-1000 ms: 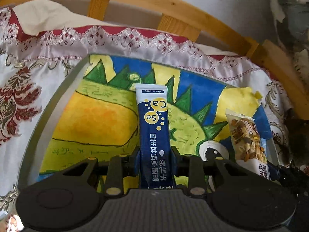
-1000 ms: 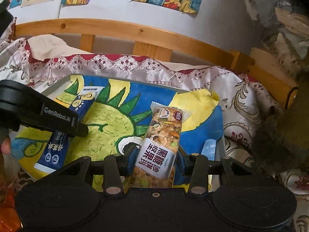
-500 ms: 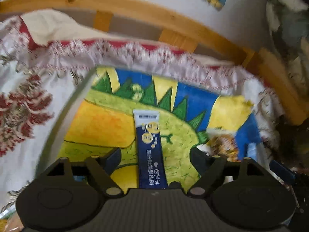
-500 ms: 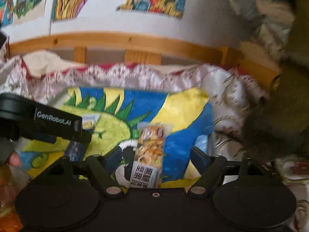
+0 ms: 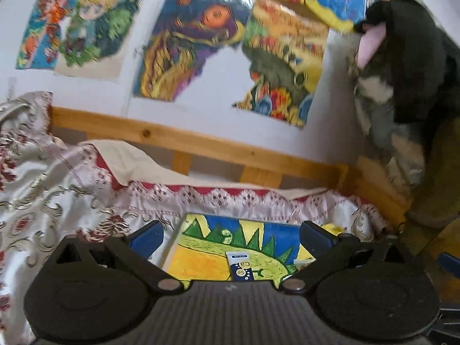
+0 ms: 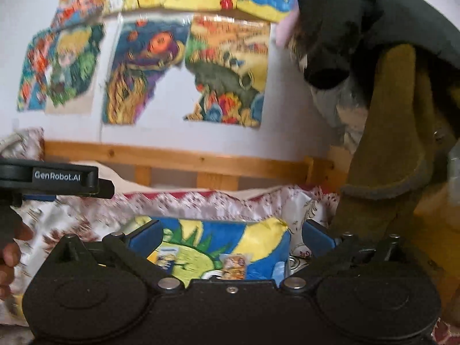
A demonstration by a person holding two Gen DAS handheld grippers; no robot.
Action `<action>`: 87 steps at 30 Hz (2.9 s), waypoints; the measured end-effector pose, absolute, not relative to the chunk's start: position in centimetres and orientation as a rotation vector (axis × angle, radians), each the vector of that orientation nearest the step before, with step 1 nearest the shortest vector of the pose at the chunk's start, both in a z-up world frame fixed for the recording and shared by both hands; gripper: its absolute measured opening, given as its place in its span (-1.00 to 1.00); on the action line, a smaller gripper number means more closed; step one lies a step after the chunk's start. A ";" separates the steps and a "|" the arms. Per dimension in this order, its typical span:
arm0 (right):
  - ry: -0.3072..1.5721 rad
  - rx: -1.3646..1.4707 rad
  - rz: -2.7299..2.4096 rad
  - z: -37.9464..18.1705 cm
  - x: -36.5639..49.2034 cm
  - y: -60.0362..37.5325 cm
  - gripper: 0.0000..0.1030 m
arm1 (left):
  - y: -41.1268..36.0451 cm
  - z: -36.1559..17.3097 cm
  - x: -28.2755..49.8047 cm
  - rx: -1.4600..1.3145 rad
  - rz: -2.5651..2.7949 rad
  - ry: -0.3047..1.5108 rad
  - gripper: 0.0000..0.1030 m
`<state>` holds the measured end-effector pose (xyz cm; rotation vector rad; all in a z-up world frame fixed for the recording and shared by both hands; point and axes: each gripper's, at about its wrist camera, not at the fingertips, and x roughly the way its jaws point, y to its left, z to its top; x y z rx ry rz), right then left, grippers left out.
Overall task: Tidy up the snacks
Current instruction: 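Open both tools and pull them back from the tray, then grasp the orange candy packet with left tool while right tool grasps the green stick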
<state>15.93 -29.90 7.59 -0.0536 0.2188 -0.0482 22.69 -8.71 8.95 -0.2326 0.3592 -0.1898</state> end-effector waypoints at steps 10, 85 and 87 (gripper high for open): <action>0.173 -0.040 -0.003 8.9 7.3 -27.3 0.99 | -5.8 9.0 13.5 -0.164 -0.162 0.286 0.99; 0.603 0.072 -0.037 -3.4 -0.9 -24.6 0.99 | -2.4 -0.4 5.0 0.069 -0.125 0.581 0.99; 0.603 0.075 -0.039 -3.5 -0.8 -24.6 0.99 | -2.3 -0.5 5.2 0.055 -0.133 0.584 0.99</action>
